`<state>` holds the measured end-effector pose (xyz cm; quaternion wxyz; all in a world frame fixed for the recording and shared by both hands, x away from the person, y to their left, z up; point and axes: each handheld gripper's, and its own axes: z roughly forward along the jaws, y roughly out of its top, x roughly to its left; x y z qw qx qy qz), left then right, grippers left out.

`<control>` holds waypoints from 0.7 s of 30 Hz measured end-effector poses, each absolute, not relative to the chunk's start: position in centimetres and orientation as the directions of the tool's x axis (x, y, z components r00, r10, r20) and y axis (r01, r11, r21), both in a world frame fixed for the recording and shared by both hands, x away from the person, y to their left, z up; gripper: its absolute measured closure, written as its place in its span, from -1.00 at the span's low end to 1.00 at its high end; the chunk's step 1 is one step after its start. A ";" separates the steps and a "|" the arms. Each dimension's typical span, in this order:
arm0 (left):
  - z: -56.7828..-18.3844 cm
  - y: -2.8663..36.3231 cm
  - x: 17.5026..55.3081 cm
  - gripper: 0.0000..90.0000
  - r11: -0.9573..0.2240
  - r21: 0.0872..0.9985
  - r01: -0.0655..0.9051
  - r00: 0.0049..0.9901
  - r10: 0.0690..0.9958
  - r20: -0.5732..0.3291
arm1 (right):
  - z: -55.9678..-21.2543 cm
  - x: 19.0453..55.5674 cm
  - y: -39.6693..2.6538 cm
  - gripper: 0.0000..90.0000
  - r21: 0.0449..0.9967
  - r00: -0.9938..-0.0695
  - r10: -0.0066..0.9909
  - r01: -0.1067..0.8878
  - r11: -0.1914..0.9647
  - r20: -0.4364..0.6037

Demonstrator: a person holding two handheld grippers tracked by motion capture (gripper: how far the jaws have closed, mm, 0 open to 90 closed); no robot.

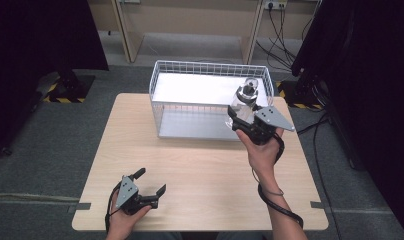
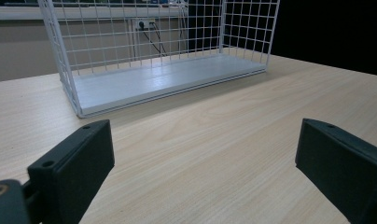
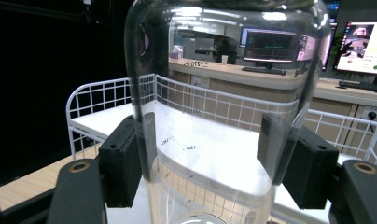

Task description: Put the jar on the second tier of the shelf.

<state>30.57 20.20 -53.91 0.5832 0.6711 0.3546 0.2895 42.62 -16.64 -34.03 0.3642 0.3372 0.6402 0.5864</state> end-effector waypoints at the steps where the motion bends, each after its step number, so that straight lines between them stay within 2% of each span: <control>1: -53.9 20.2 30.6 -0.92 -0.068 0.988 0.138 0.581 0.814 -0.025 | -33.8 42.8 -16.6 -0.28 0.996 -0.505 0.860 0.002 0.087 -0.074; 21: -53.9 20.1 30.5 -0.91 -0.073 0.988 0.135 0.582 0.813 -0.020 | -31.3 46.1 -15.4 -0.28 0.998 -0.491 0.870 0.006 0.059 -0.049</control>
